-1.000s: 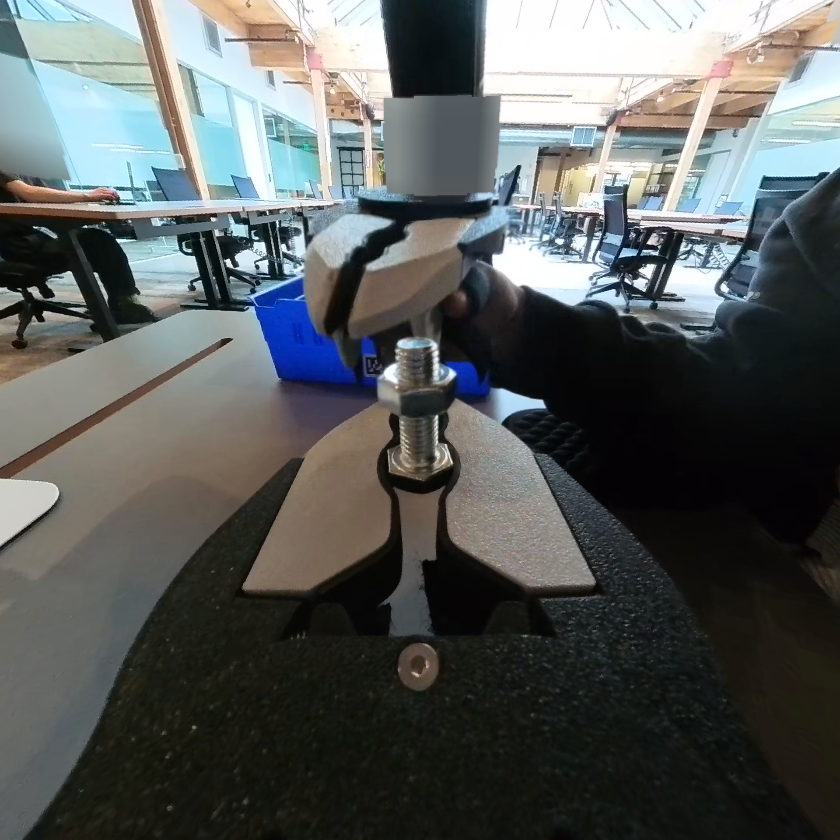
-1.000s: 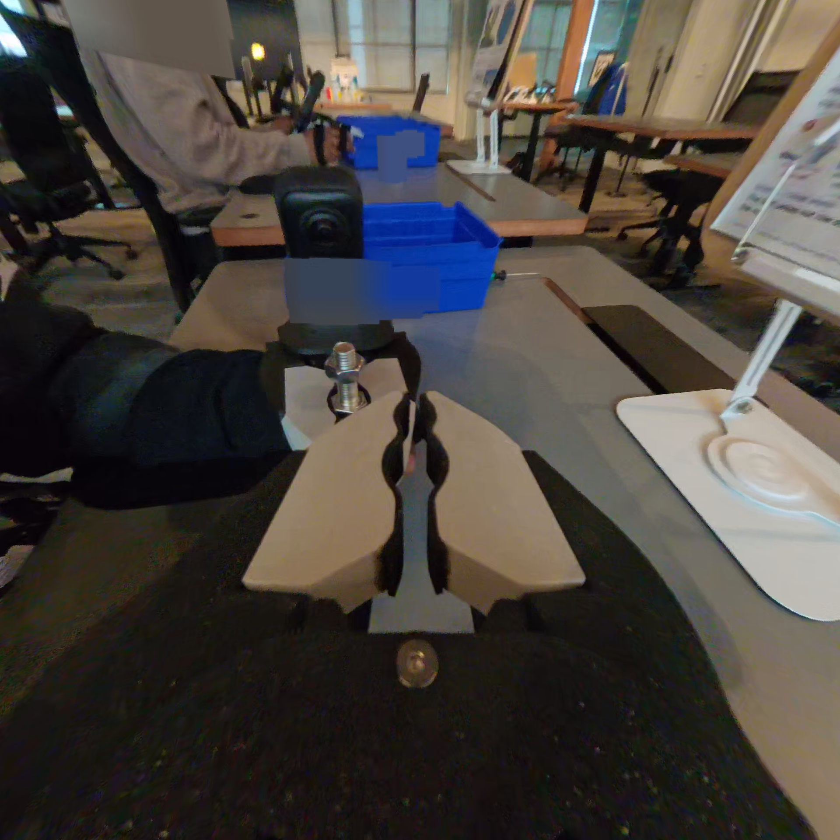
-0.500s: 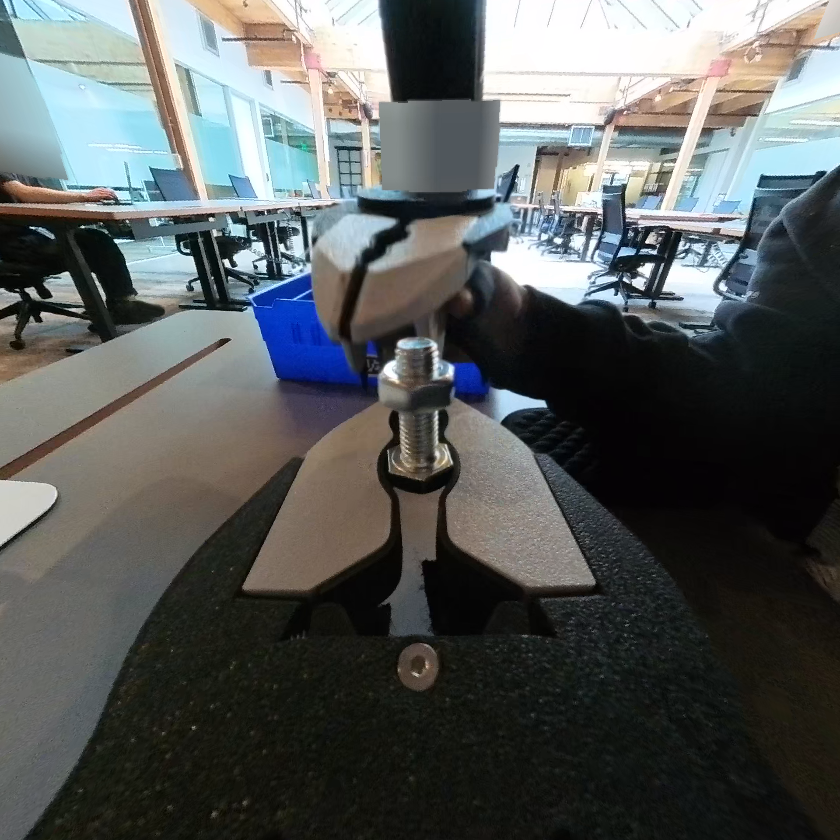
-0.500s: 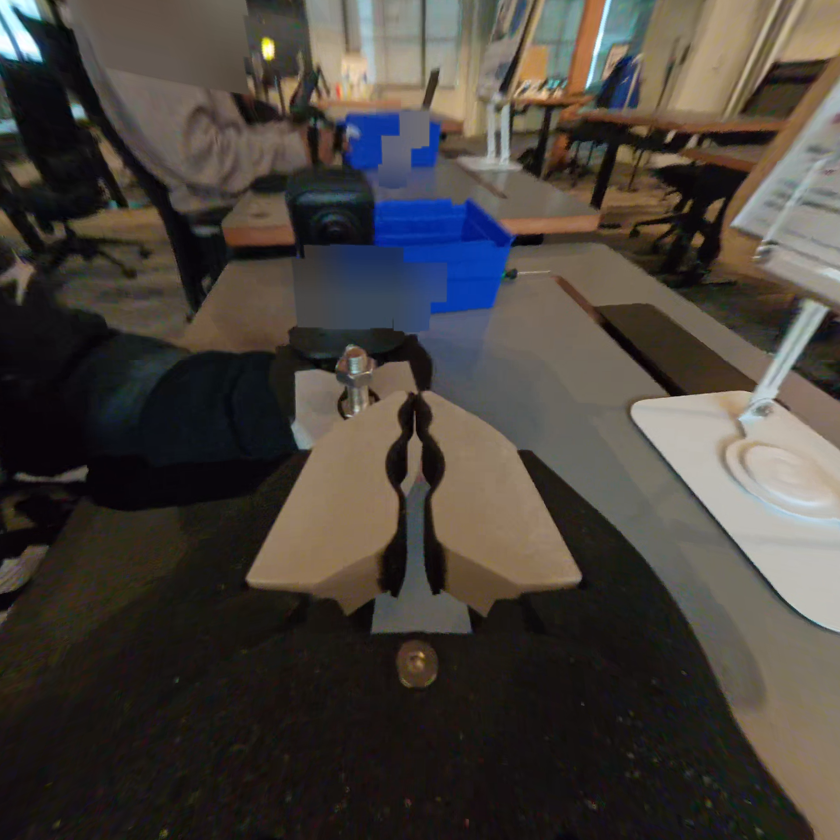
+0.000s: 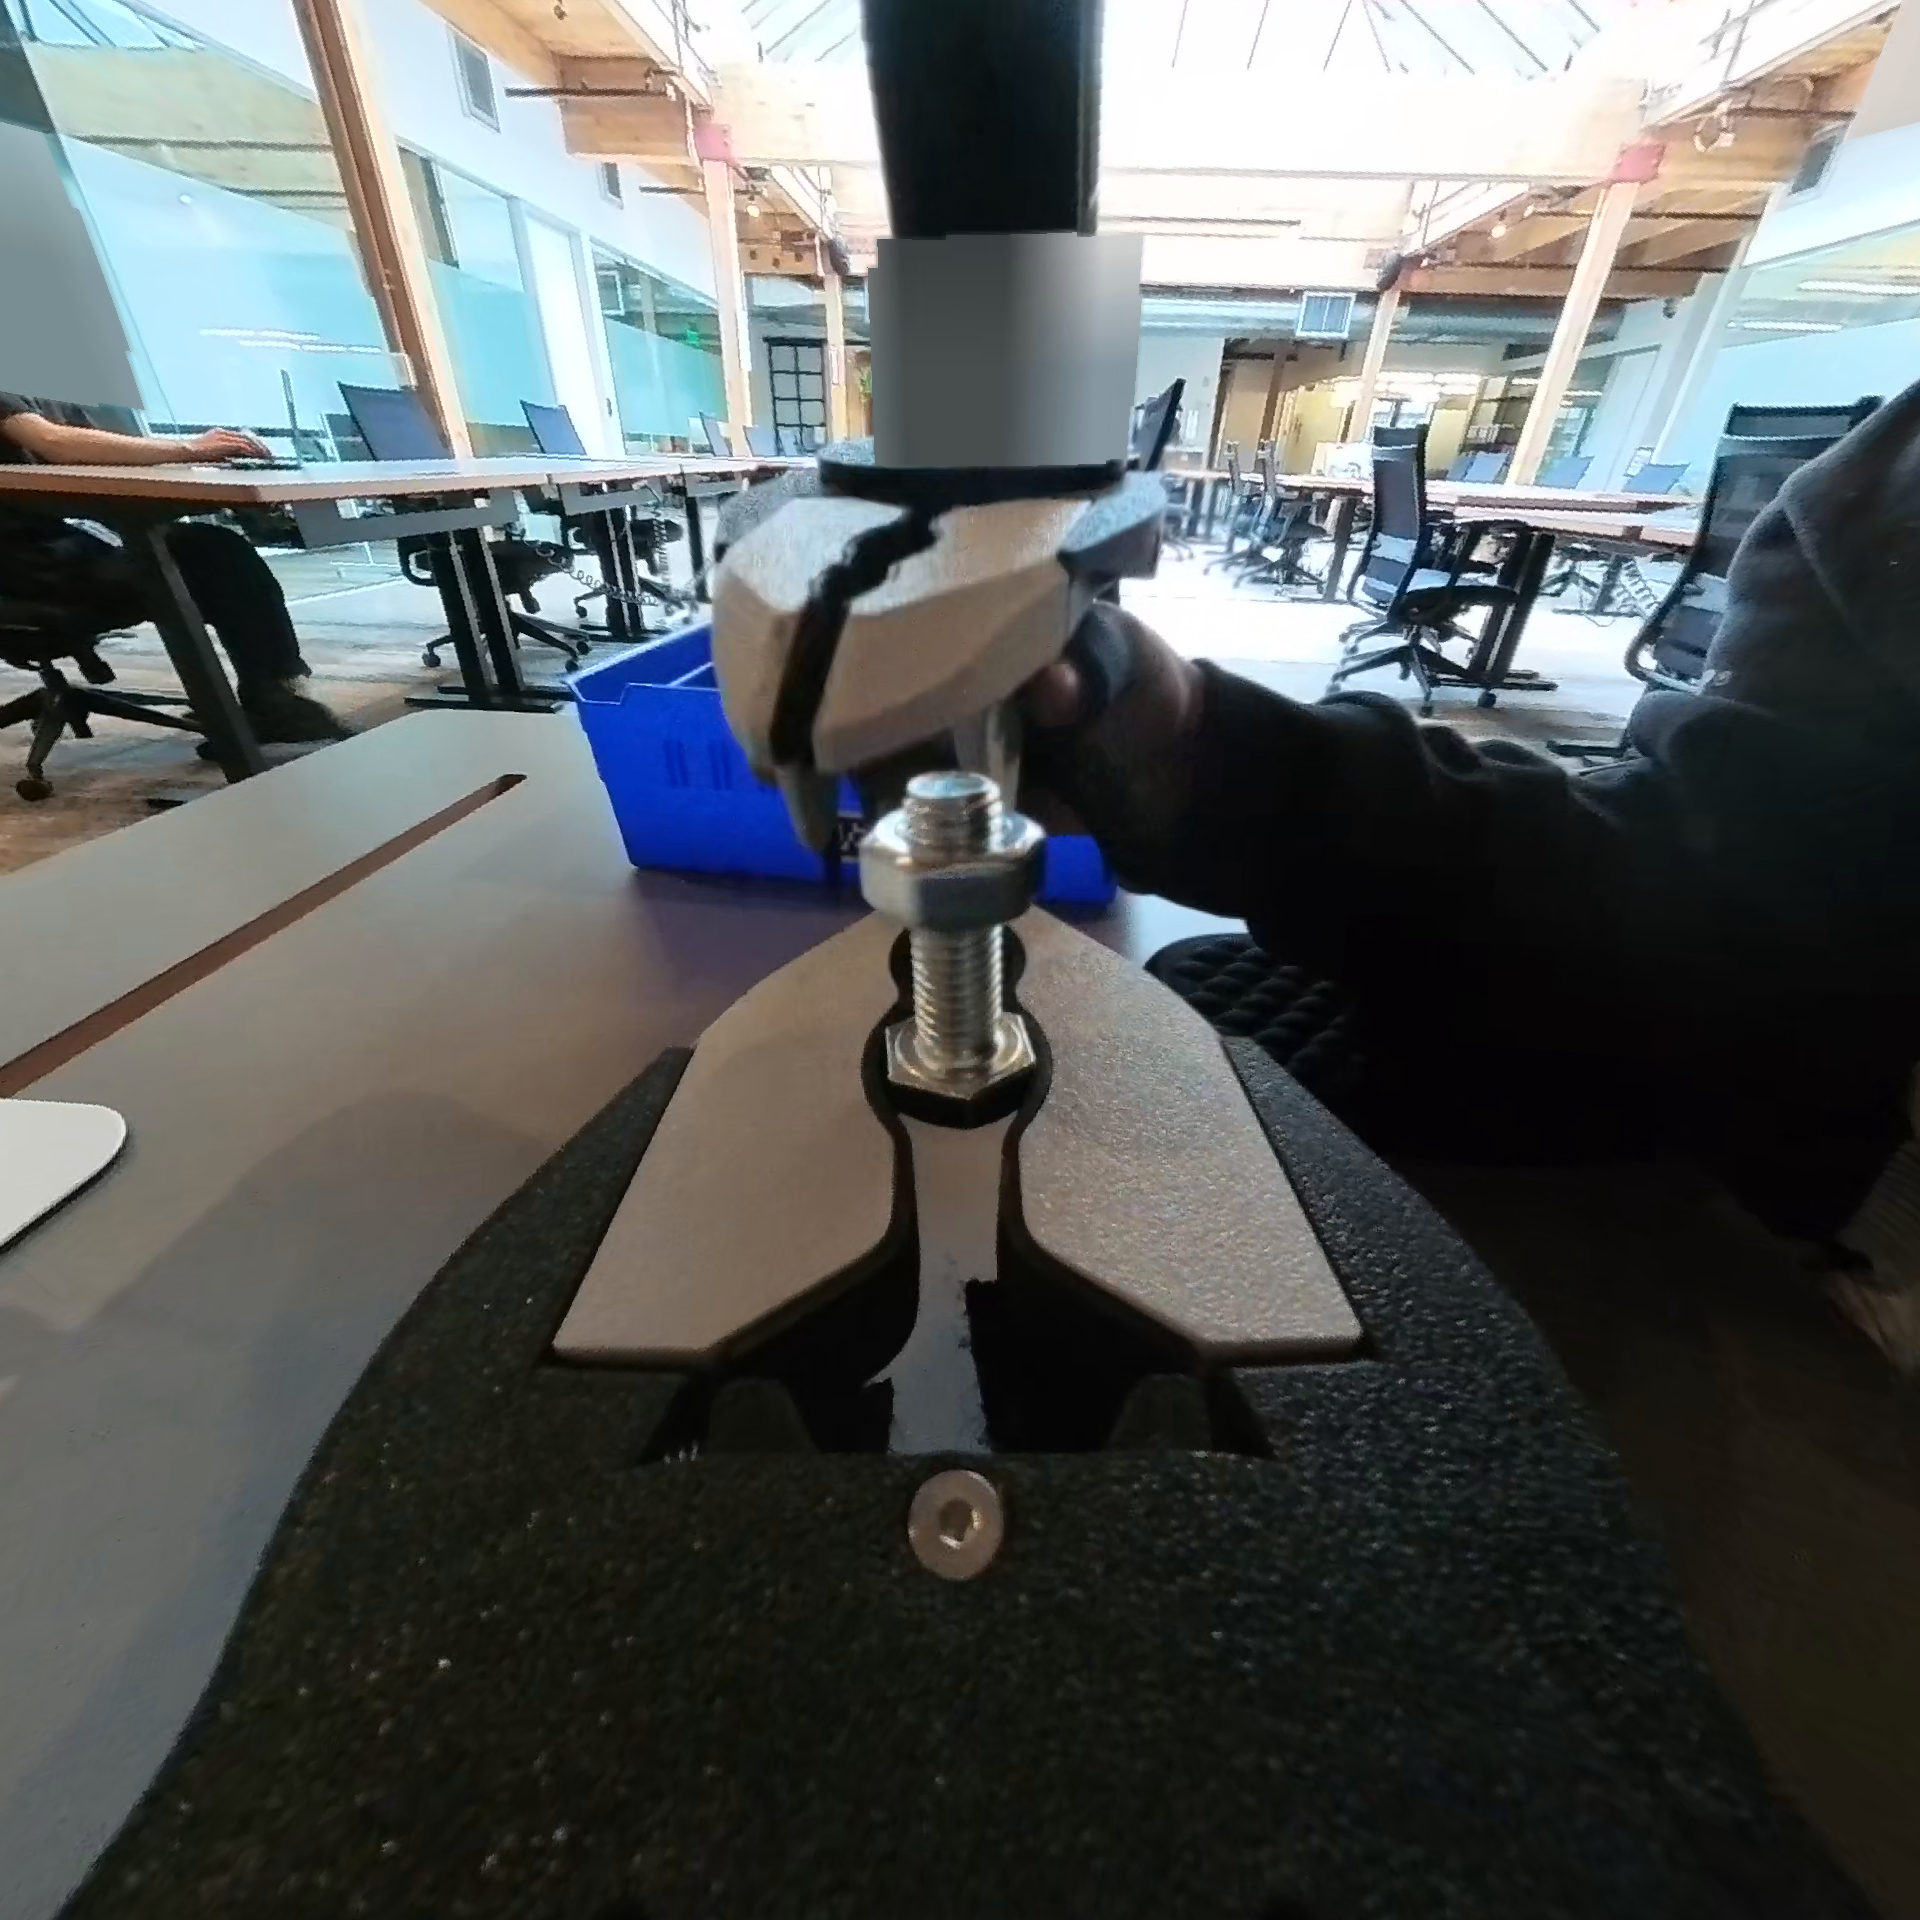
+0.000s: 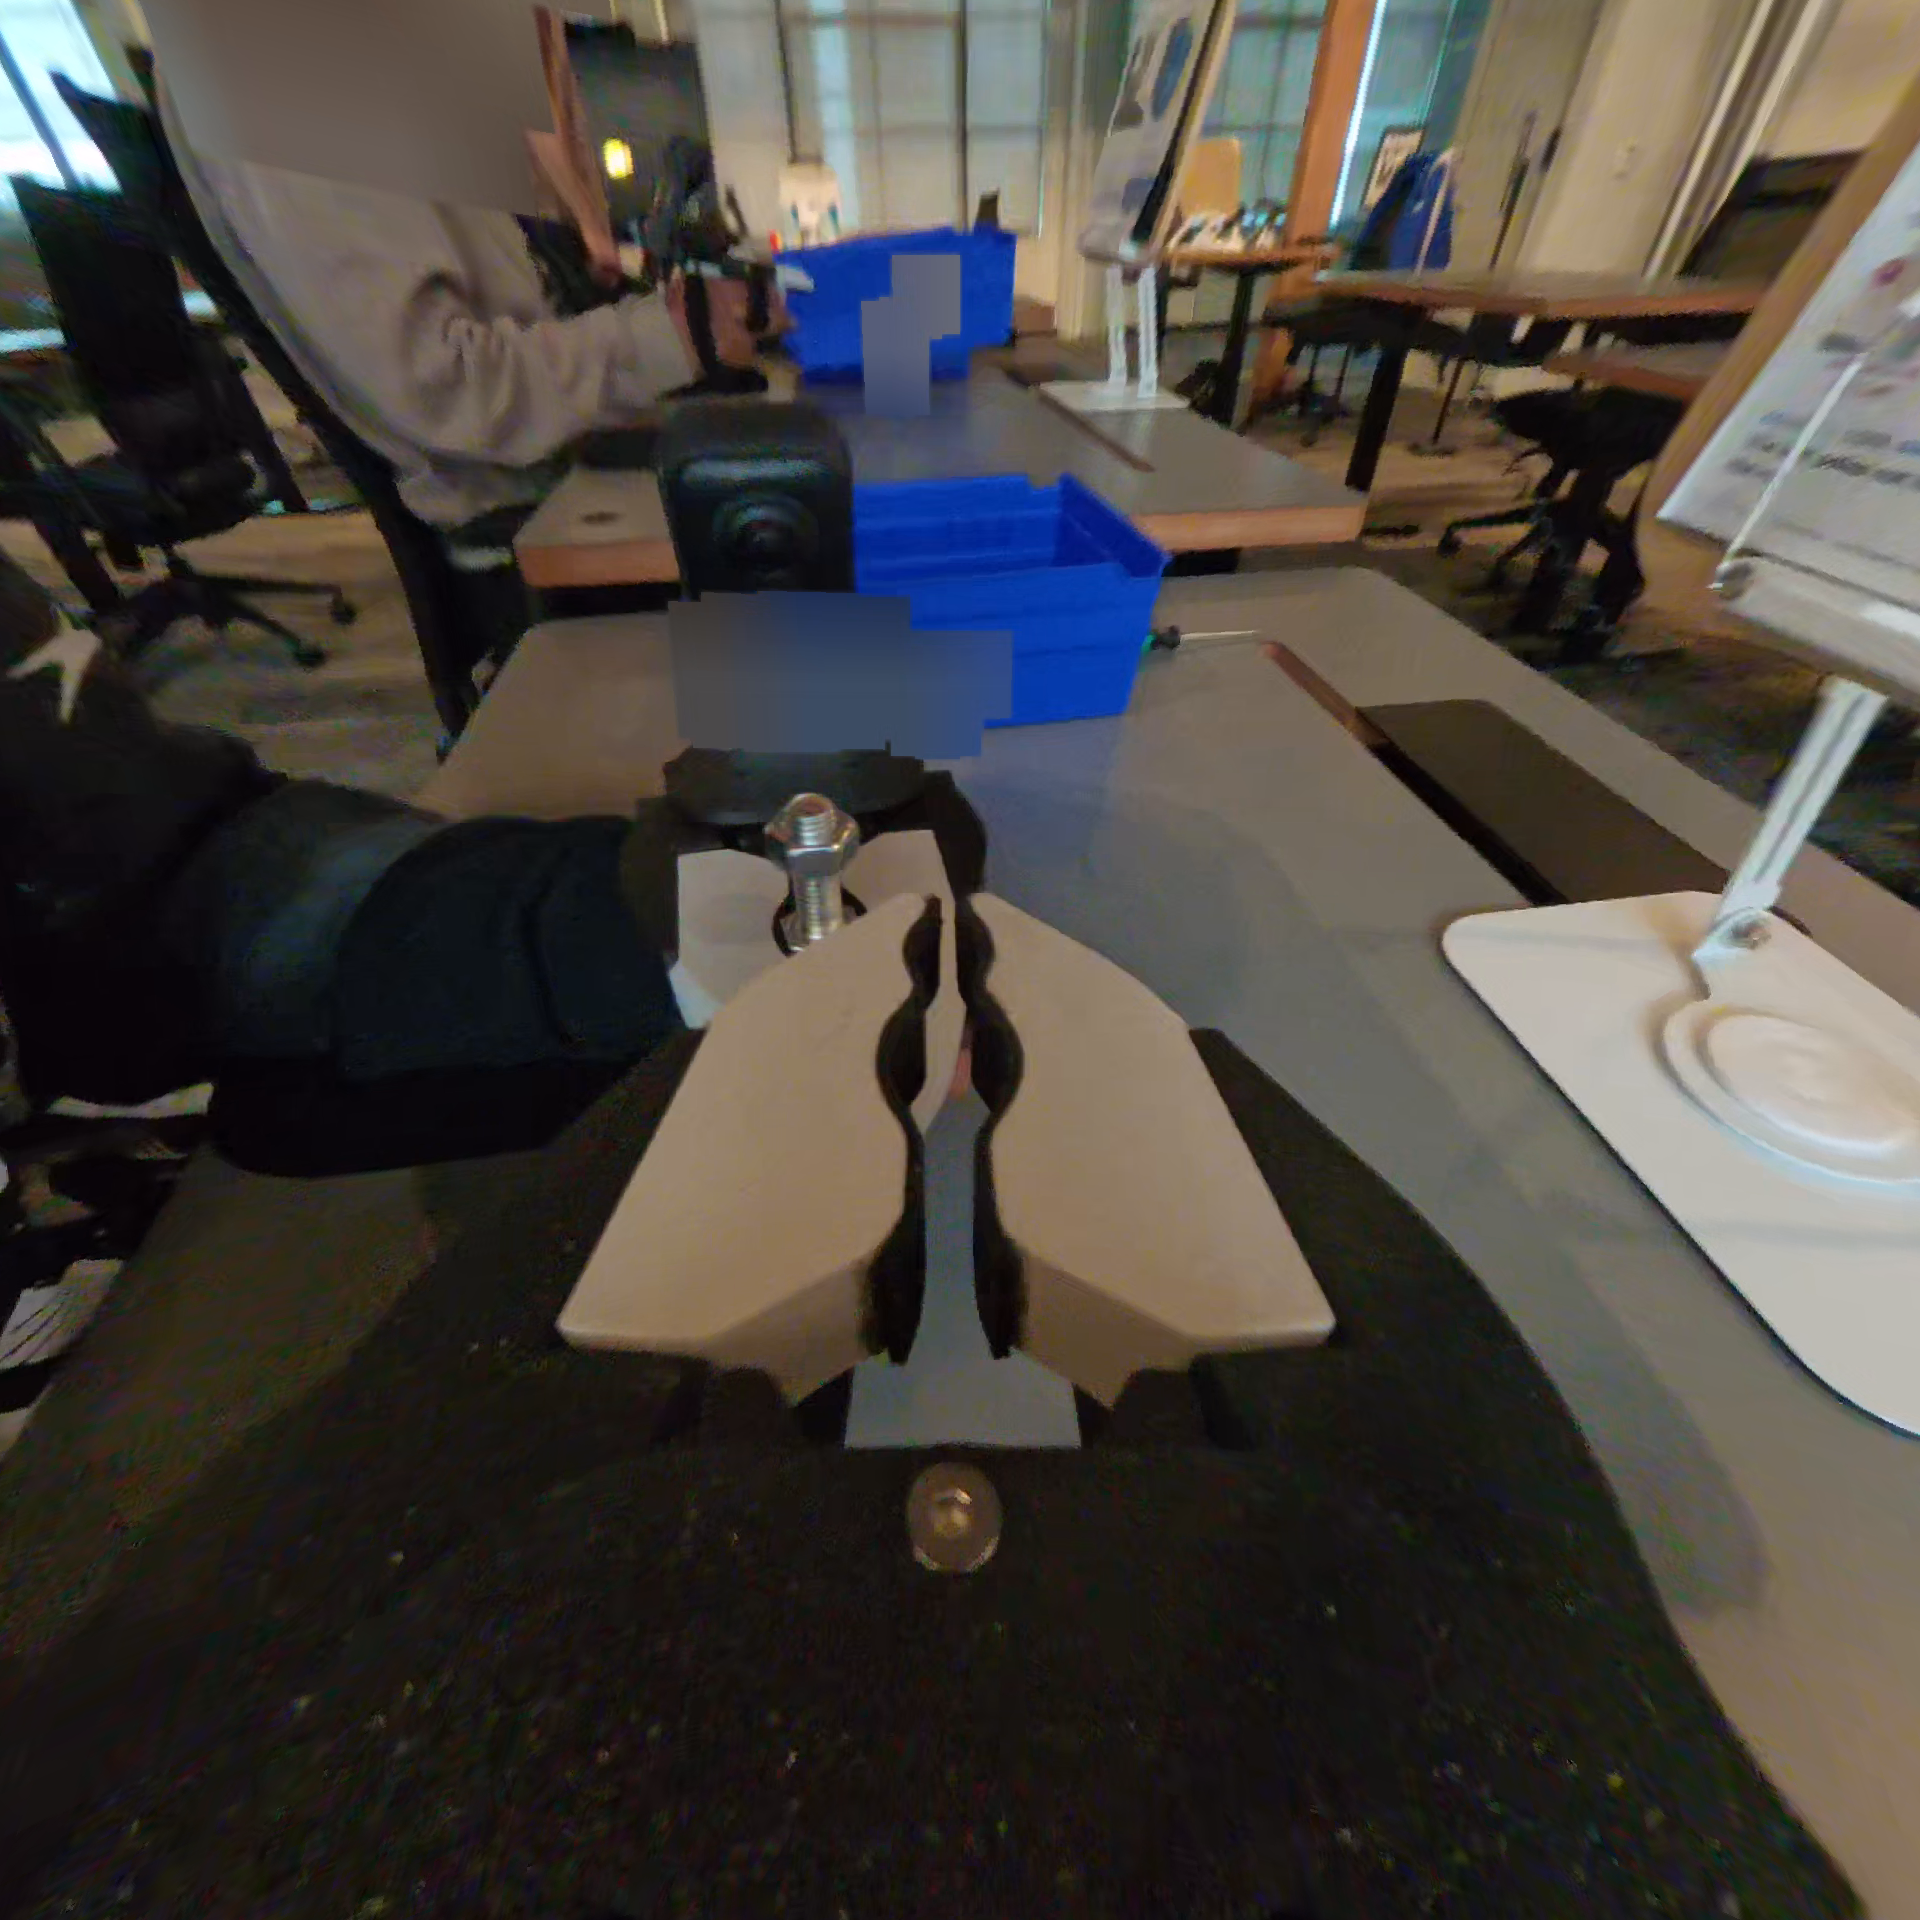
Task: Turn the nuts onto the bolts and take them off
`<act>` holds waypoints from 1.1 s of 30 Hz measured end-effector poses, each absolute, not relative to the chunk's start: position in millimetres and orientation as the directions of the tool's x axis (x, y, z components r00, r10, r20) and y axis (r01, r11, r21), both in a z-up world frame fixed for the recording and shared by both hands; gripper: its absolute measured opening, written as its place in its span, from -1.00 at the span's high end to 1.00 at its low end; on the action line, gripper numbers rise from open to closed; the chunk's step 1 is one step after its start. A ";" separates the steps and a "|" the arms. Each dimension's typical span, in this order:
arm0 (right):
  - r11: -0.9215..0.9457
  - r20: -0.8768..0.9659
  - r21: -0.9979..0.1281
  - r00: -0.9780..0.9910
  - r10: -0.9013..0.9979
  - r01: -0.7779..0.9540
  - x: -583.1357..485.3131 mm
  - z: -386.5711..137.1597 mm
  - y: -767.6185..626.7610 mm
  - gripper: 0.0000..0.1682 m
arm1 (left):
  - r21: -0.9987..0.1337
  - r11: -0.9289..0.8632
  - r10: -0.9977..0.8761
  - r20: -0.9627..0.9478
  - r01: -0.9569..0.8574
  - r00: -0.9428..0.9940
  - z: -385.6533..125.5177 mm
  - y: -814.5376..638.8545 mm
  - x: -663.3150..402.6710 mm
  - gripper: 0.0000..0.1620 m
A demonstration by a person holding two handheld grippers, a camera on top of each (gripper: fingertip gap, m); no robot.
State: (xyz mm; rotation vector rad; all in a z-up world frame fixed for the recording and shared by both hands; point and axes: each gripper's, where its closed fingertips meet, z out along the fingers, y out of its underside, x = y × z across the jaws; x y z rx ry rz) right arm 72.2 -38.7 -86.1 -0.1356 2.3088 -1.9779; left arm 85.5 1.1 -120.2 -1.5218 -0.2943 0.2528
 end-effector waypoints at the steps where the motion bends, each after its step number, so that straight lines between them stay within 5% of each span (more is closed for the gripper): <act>1: 0.134 -0.023 -0.991 -0.991 -0.132 0.005 70.6 -82.9 -34.6 0.99 | -0.999 0.034 0.344 0.032 0.022 0.939 -120.4 1.0 85.2 0.85; 9: 0.178 -0.002 -0.983 -0.970 -0.244 -0.043 104.6 -90.7 -61.4 0.46 | -0.999 0.018 0.335 0.032 0.027 0.942 -123.6 4.1 86.0 0.87; 13: 0.171 -0.004 -0.985 -0.975 -0.224 -0.035 97.2 -90.3 -56.4 0.67 | -0.999 0.022 0.335 0.031 0.025 0.942 -122.4 3.7 86.1 0.87; 15: 0.172 -0.006 -0.985 -0.989 -0.147 -0.020 78.9 -89.5 -45.2 0.99 | -0.999 0.033 0.337 0.035 0.026 0.941 -121.0 1.5 85.6 0.85; 18: 0.125 -0.027 -0.992 -0.991 -0.130 0.011 70.9 -81.5 -33.1 0.99 | -0.999 0.027 0.337 0.031 0.024 0.941 -121.3 2.2 85.9 0.85; 23: 0.141 -0.019 -0.990 -0.970 -0.242 -0.016 100.3 -82.4 -51.4 0.56 | -1.000 0.017 0.334 0.028 0.024 0.942 -123.1 3.8 86.4 0.87; 25: 0.179 0.004 -0.983 -0.970 -0.244 -0.049 105.9 -89.5 -60.5 0.53 | -0.999 0.021 0.334 0.030 0.025 0.942 -122.5 3.2 86.3 0.87; 30: 0.156 -0.015 -0.987 -0.974 -0.225 -0.021 98.3 -86.6 -55.6 0.69 | -0.999 0.026 0.332 0.030 0.023 0.943 -121.4 3.2 86.8 0.87; 32: 0.150 -0.004 -0.988 -0.987 -0.162 -0.021 83.7 -84.8 -46.5 1.00 | -0.999 0.038 0.333 0.034 0.022 0.942 -119.7 1.5 86.6 0.85; 33: 0.139 0.002 -0.990 -0.990 -0.141 -0.022 78.5 -82.8 -41.7 1.00 | -0.999 0.038 0.334 0.032 0.020 0.942 -119.4 1.1 86.7 0.85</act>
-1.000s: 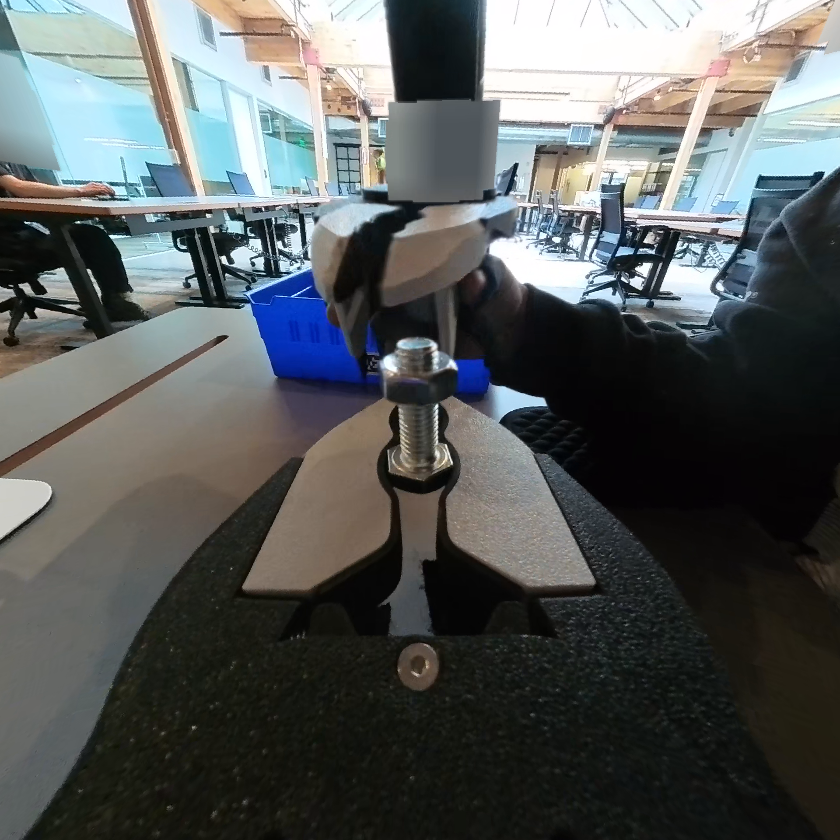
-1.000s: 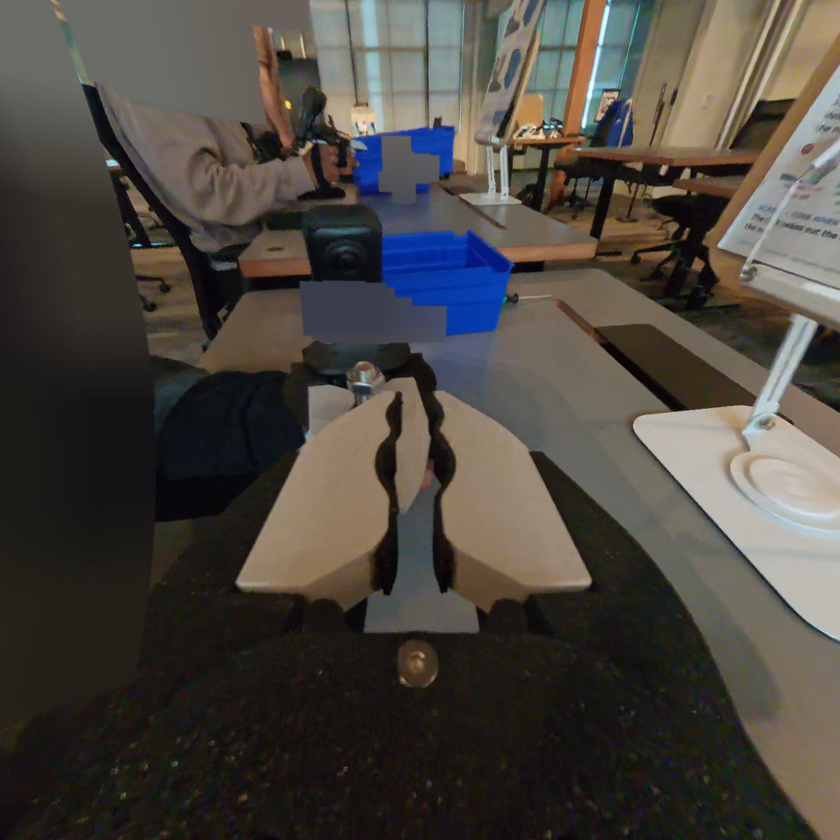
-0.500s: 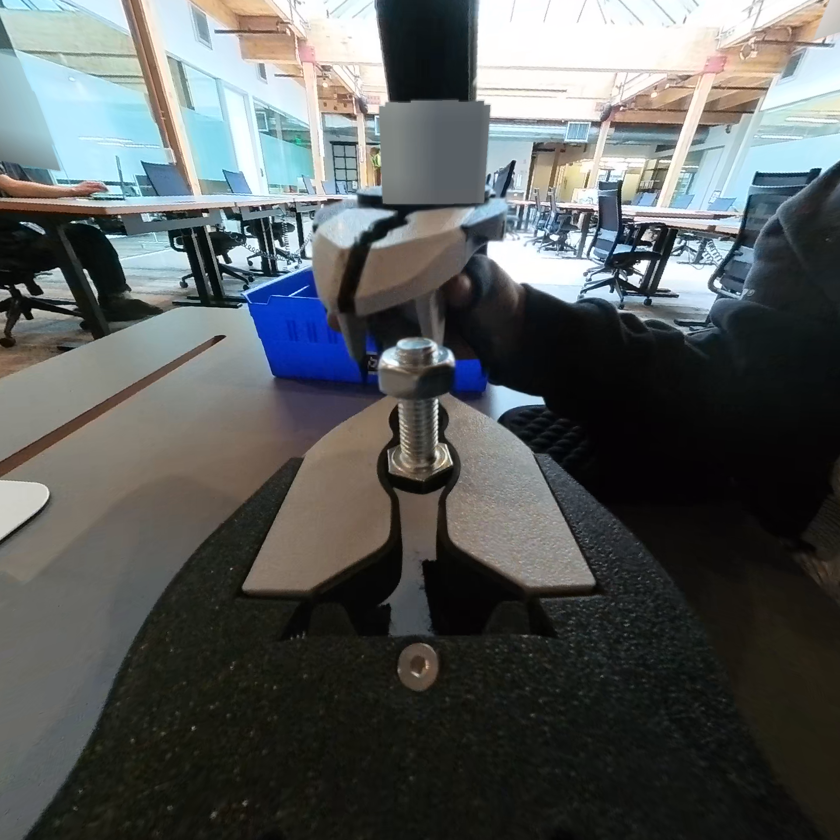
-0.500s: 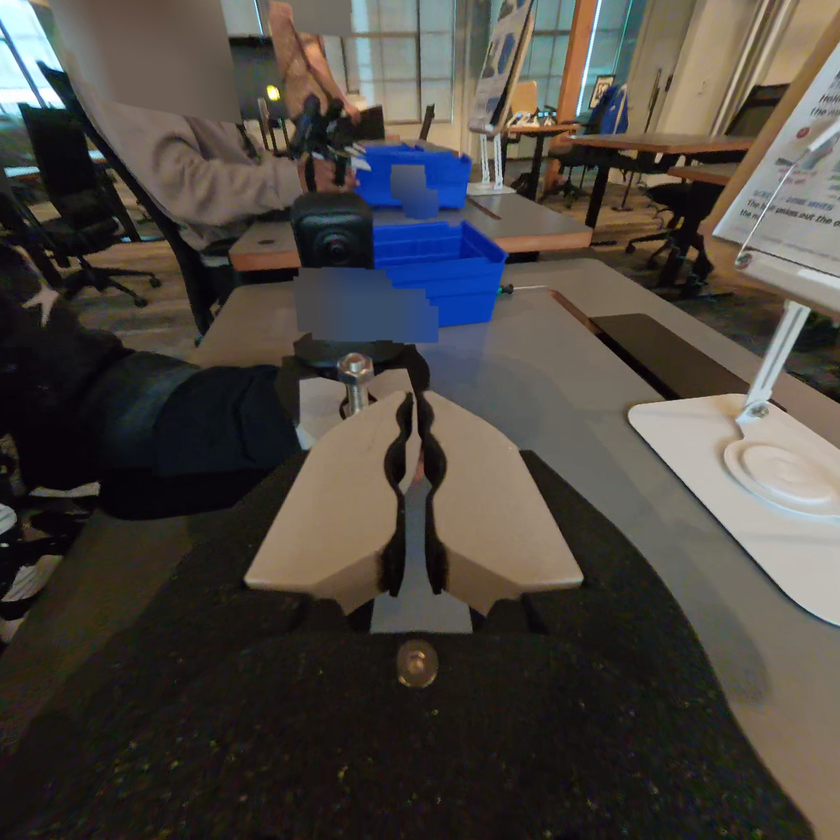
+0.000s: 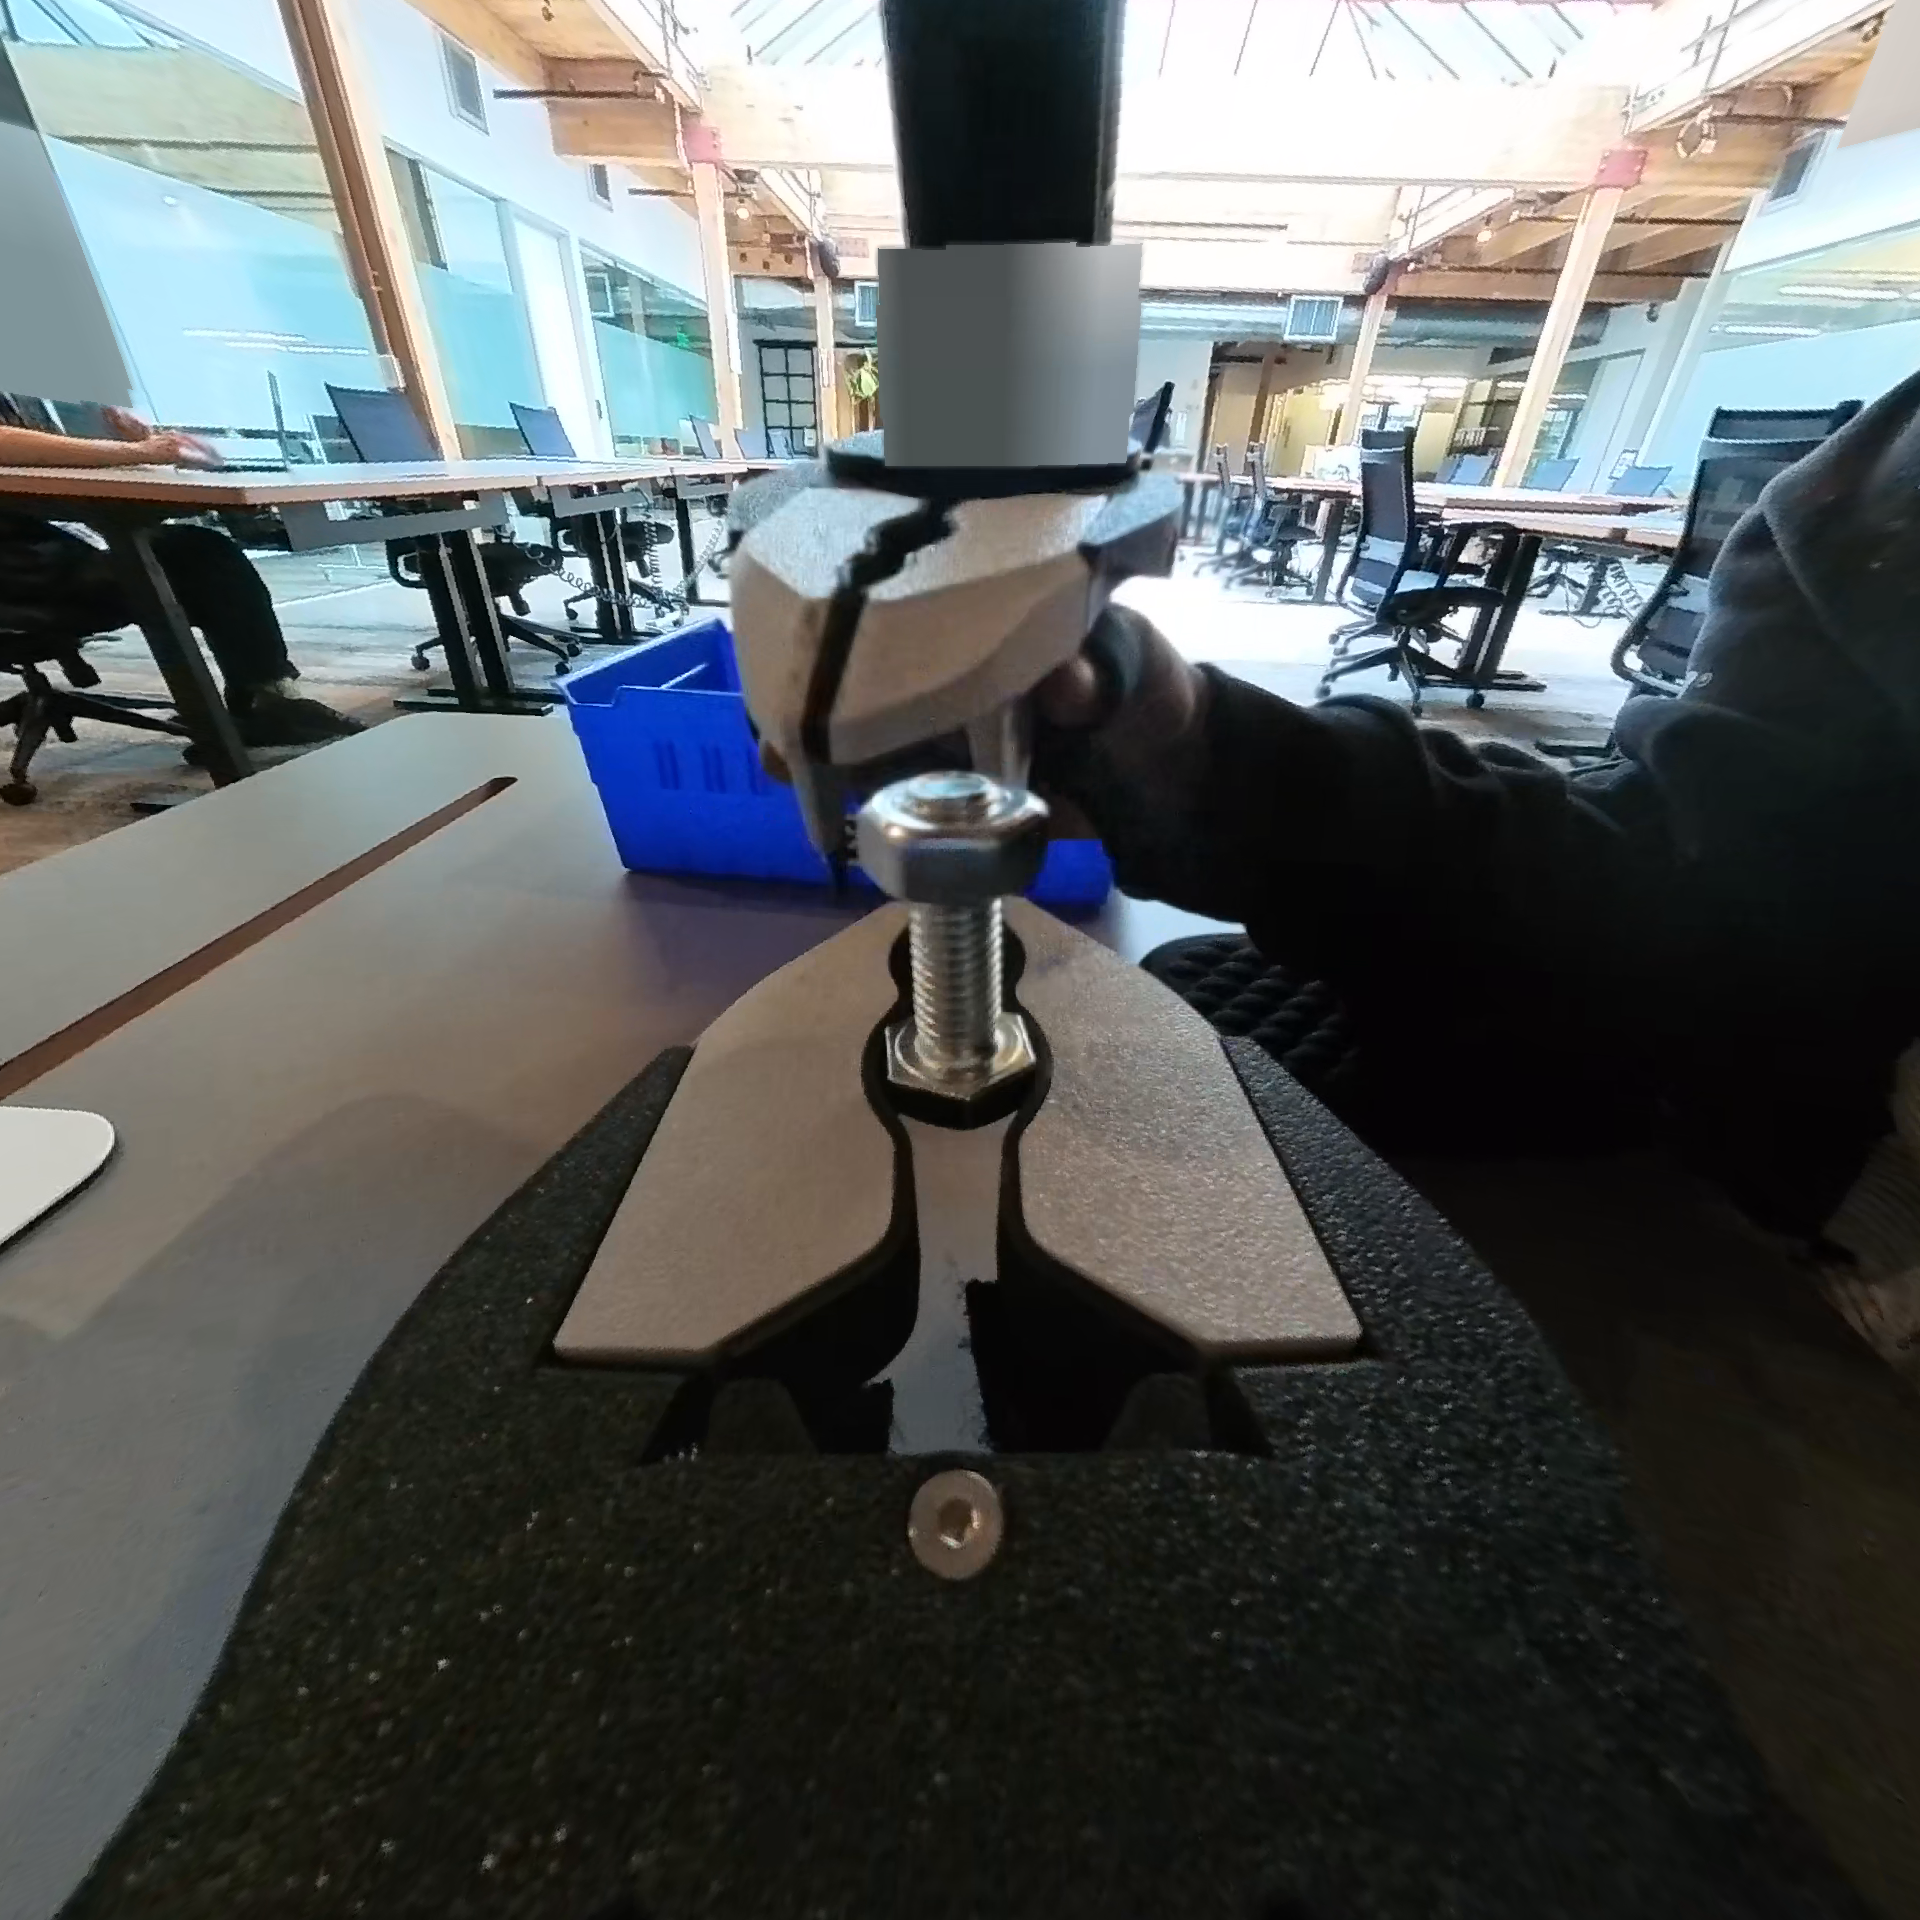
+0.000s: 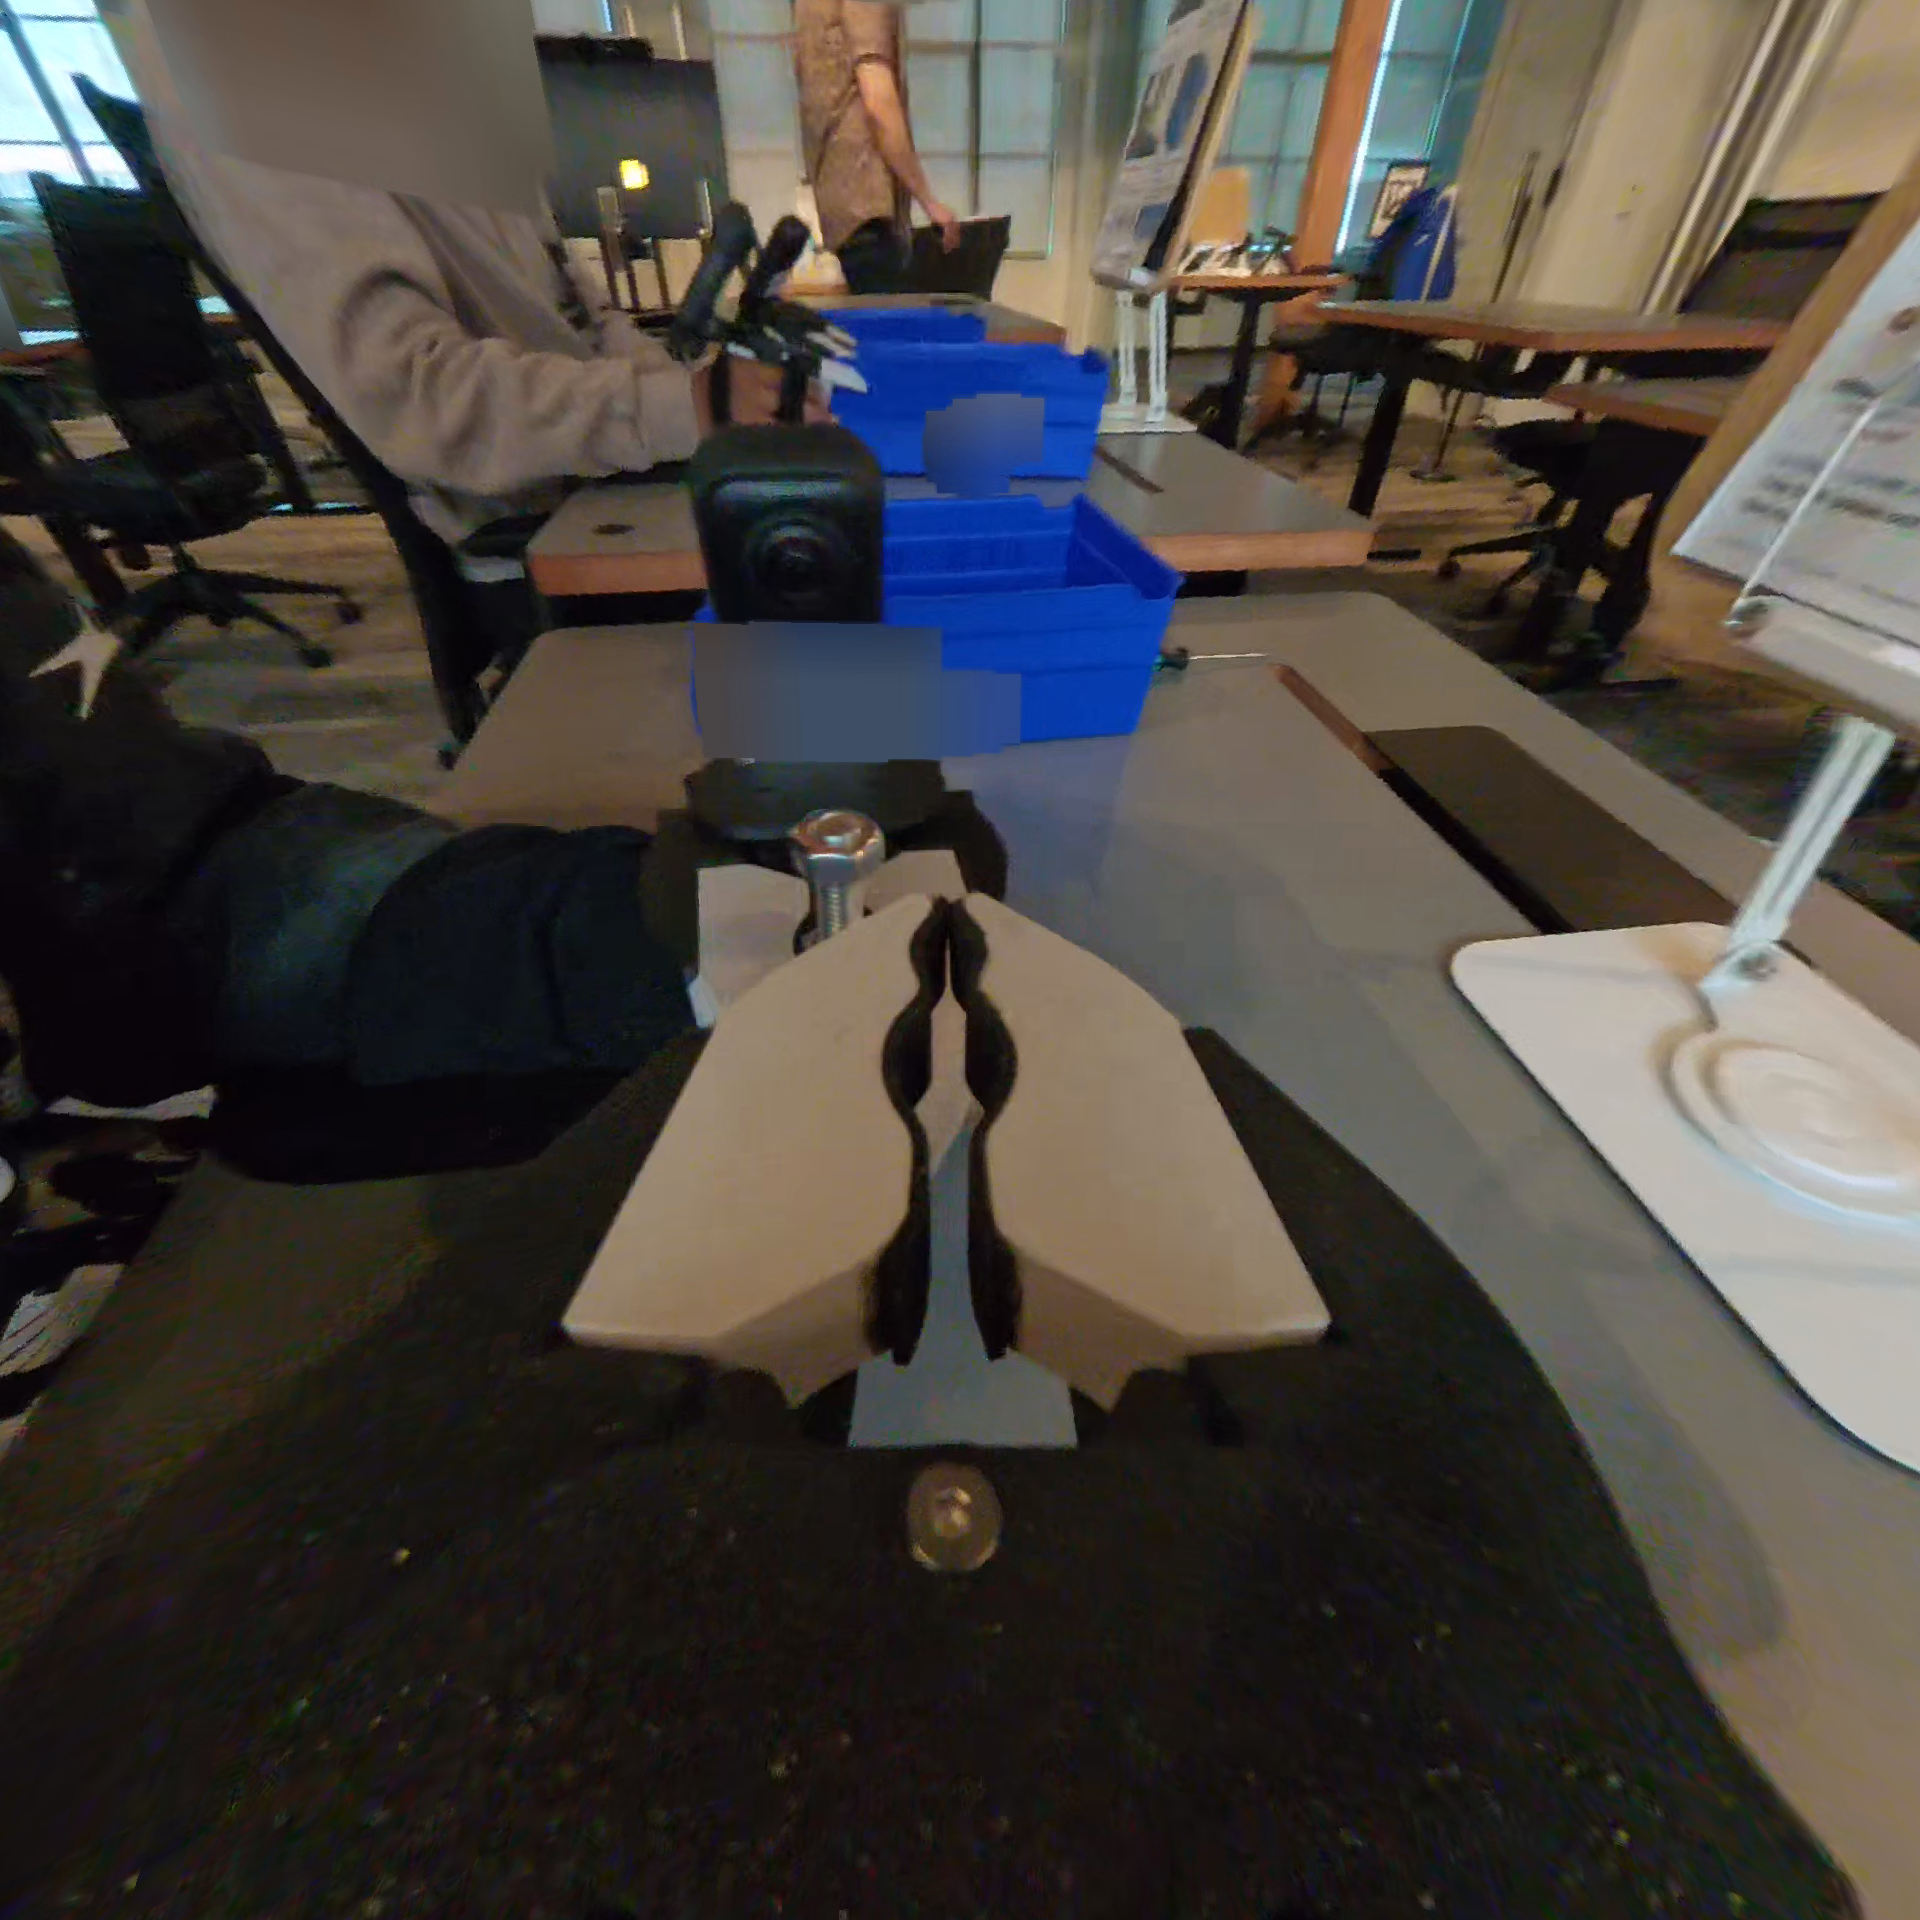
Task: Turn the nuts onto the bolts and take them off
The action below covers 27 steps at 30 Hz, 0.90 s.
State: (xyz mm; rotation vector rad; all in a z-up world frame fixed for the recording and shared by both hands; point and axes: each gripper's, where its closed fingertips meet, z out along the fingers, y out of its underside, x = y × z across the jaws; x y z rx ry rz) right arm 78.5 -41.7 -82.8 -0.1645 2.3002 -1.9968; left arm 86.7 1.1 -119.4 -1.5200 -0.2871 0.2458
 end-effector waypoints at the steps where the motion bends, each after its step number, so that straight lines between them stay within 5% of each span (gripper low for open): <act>1: 0.130 -0.002 -0.991 -0.990 -0.143 -0.017 77.5 -80.6 -38.0 1.00 | -0.999 0.035 0.336 0.030 0.020 0.942 -119.7 1.2 86.6 0.85; 3: 0.103 -0.007 -0.995 -0.986 -0.164 -0.010 80.8 -75.7 -36.7 1.00 | -0.999 0.032 0.332 0.032 0.023 0.943 -120.5 2.3 86.9 0.85; 9: 0.143 -0.006 -0.989 -0.974 -0.228 -0.027 102.7 -83.1 -58.7 0.50 | -1.000 0.020 0.330 0.028 0.023 0.944 -122.4 3.7 87.4 0.87; 14: 0.163 -0.011 -0.986 -0.977 -0.211 -0.024 97.4 -86.9 -56.5 0.67 | -1.000 0.019 0.332 0.030 0.025 0.943 -122.4 3.4 87.1 0.87; 16: 0.148 -0.005 -0.989 -0.989 -0.149 -0.017 82.8 -83.7 -46.8 1.00 | -0.999 0.037 0.329 0.035 0.024 0.944 -120.0 1.7 87.3 0.85; 19: 0.104 -0.022 -0.995 -0.989 -0.145 0.007 77.6 -76.5 -36.7 0.99 | -0.999 0.034 0.331 0.030 0.019 0.943 -119.6 1.8 87.5 0.85; 24: 0.101 -0.025 -0.995 -0.974 -0.227 0.002 100.2 -75.5 -53.6 0.54 | -1.000 0.018 0.325 0.025 0.021 0.945 -122.4 4.5 88.2 0.87; 27: 0.164 0.005 -0.986 -0.977 -0.215 -0.041 101.5 -88.2 -60.7 0.54 | -1.000 0.021 0.323 0.025 0.019 0.946 -121.8 4.2 88.7 0.87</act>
